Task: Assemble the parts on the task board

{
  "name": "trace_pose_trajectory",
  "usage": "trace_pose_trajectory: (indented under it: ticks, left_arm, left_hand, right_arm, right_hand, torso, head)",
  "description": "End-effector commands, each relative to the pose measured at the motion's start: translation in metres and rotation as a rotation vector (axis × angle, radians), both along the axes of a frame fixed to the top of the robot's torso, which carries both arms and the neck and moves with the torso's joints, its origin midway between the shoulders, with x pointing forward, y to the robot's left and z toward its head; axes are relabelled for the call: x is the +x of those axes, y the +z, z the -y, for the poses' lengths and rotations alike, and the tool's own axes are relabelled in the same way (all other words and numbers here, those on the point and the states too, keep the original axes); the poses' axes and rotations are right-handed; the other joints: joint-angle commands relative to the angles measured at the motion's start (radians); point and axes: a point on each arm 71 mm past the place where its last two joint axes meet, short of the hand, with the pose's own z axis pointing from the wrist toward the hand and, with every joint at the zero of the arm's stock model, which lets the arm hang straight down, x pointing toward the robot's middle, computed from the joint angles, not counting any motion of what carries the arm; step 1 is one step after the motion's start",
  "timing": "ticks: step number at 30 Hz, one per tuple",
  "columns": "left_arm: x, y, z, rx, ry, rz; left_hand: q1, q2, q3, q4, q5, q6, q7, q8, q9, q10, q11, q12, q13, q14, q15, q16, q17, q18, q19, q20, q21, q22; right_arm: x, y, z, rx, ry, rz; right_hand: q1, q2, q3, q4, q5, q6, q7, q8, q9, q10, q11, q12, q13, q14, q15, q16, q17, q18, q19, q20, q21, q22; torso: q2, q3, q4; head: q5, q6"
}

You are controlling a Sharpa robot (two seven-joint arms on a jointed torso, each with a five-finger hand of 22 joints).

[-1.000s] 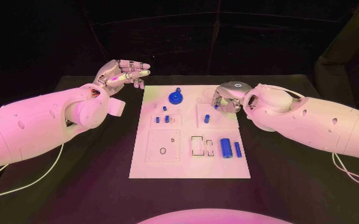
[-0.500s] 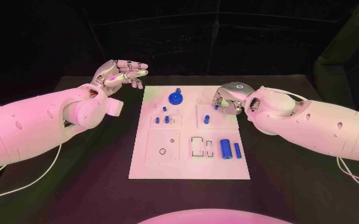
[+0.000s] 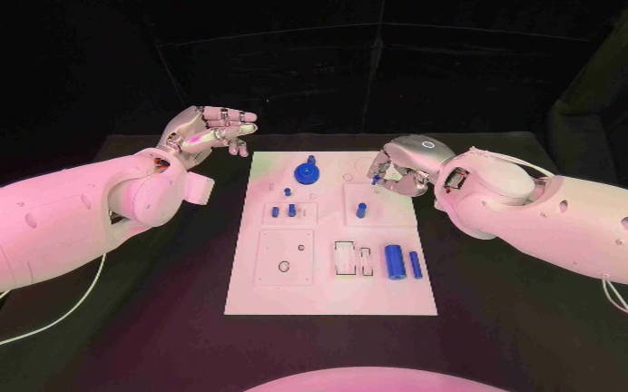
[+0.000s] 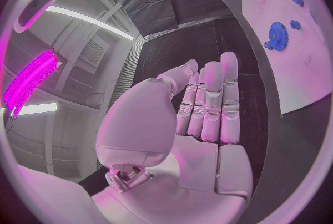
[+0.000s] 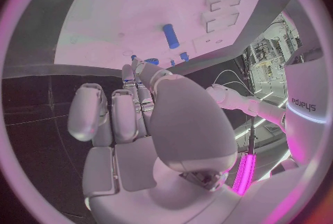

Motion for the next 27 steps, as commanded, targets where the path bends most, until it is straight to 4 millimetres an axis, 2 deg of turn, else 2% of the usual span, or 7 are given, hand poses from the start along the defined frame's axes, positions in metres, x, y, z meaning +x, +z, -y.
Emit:
trace_pose_trajectory:
  ticks: [1, 6, 8, 10, 14, 19, 27]
  left_arm:
    - [0.0, 0.002, 0.0, -0.011, -0.005, 0.008]
    - [0.0, 0.002, 0.002, -0.012, -0.007, 0.008]
    - [0.0, 0.002, 0.003, -0.013, -0.01, 0.008]
    - [0.0, 0.002, 0.004, -0.013, -0.012, 0.008]
    - [0.0, 0.002, 0.006, -0.015, -0.017, 0.007]
    - [-0.001, 0.002, 0.007, -0.018, -0.02, 0.006]
    - [-0.001, 0.002, 0.01, -0.026, -0.025, 0.001]
  left_hand:
    - [-0.001, 0.008, -0.005, 0.001, 0.004, 0.003, 0.0, 0.006, 0.001, 0.003, 0.002, 0.004, 0.001, -0.005, -0.006, -0.004, -0.002, 0.007, -0.001, -0.005, -0.006, -0.001]
    - [-0.001, 0.008, -0.005, 0.001, 0.004, 0.003, 0.0, 0.006, 0.001, 0.003, 0.002, 0.004, 0.001, -0.005, -0.006, -0.004, -0.002, 0.007, -0.001, -0.005, -0.006, -0.001]
    - [-0.001, 0.008, -0.005, 0.001, 0.004, 0.003, 0.0, 0.006, 0.001, 0.003, 0.002, 0.004, 0.001, -0.005, -0.006, -0.004, -0.002, 0.007, -0.001, -0.005, -0.006, -0.001]
    - [-0.001, 0.008, -0.005, 0.001, 0.004, 0.003, 0.0, 0.006, 0.001, 0.003, 0.002, 0.004, 0.001, -0.005, -0.006, -0.004, -0.002, 0.007, -0.001, -0.005, -0.006, -0.001]
    - [-0.001, 0.008, -0.005, 0.001, 0.004, 0.003, 0.0, 0.006, 0.001, 0.003, 0.002, 0.004, 0.001, -0.005, -0.006, -0.004, -0.002, 0.007, -0.001, -0.005, -0.006, -0.001]
    - [-0.001, 0.008, -0.005, 0.001, 0.004, 0.003, 0.0, 0.006, 0.001, 0.003, 0.002, 0.004, 0.001, -0.005, -0.006, -0.004, -0.002, 0.007, -0.001, -0.005, -0.006, -0.001]
    - [-0.001, 0.008, -0.005, 0.001, 0.004, 0.003, 0.0, 0.006, 0.001, 0.003, 0.002, 0.004, 0.001, -0.005, -0.006, -0.004, -0.002, 0.007, -0.001, -0.005, -0.006, -0.001]
  right_arm:
    - [-0.007, 0.01, -0.009, 0.065, 0.016, 0.027]
    - [-0.022, 0.02, -0.034, 0.11, 0.088, 0.028]
    - [-0.028, 0.022, -0.047, 0.125, 0.123, 0.026]
    - [-0.032, 0.024, -0.059, 0.136, 0.154, 0.022]
    - [-0.037, 0.024, -0.081, 0.139, 0.205, 0.001]
    - [-0.041, 0.011, -0.101, 0.114, 0.247, -0.041]
    - [-0.049, -0.017, -0.121, 0.074, 0.291, -0.103]
  right_hand:
    - [-0.011, 0.002, 0.007, 0.001, -0.006, 0.009, 0.002, -0.004, -0.001, 0.007, -0.001, -0.004, -0.002, 0.043, -0.004, 0.007, 0.001, -0.002, 0.006, 0.001, 0.005, 0.001]
    - [-0.014, 0.001, 0.008, 0.001, -0.006, 0.01, 0.002, -0.005, -0.001, 0.007, -0.001, -0.005, -0.002, 0.043, -0.004, 0.008, 0.002, -0.002, 0.006, 0.001, 0.005, 0.001]
    - [-0.014, 0.001, 0.008, 0.001, -0.006, 0.01, 0.002, -0.005, -0.001, 0.007, -0.001, -0.005, -0.002, 0.043, -0.004, 0.008, 0.002, -0.002, 0.006, 0.001, 0.005, 0.001]
    - [-0.015, 0.001, 0.009, 0.001, -0.006, 0.01, 0.002, -0.005, -0.001, 0.007, -0.001, -0.005, -0.002, 0.043, -0.004, 0.008, 0.002, -0.002, 0.006, 0.001, 0.005, 0.001]
    - [-0.018, 0.001, 0.011, 0.001, -0.006, 0.01, 0.002, -0.006, -0.001, 0.007, 0.0, -0.006, -0.003, 0.043, -0.004, 0.008, 0.001, -0.002, 0.005, 0.0, 0.004, 0.0]
    - [-0.024, 0.001, 0.013, 0.001, -0.006, 0.01, 0.002, -0.007, -0.001, 0.007, 0.0, -0.008, -0.004, 0.043, -0.004, 0.007, 0.0, -0.002, 0.004, 0.0, 0.003, -0.002]
    - [-0.026, 0.001, 0.014, 0.001, -0.007, 0.01, 0.002, -0.007, -0.001, 0.007, 0.0, -0.008, -0.004, 0.042, -0.004, 0.007, -0.001, -0.001, 0.003, 0.0, 0.003, -0.003]
  torso:
    - [0.0, 0.0003, -0.0002]
    - [0.0, 0.0001, 0.0018]
    - [0.001, 0.0003, 0.0026]
    - [0.001, 0.0006, 0.0035]
    - [0.001, -0.0014, 0.0038]
    - [0.002, -0.0013, 0.0017]
    - [0.002, -0.001, 0.0022]
  head:
    - [0.003, 0.0]
    - [0.011, -0.001]
    - [0.018, -0.001]
    - [0.026, -0.005]
    - [0.041, -0.014]
    - [0.059, -0.022]
    - [0.078, -0.035]
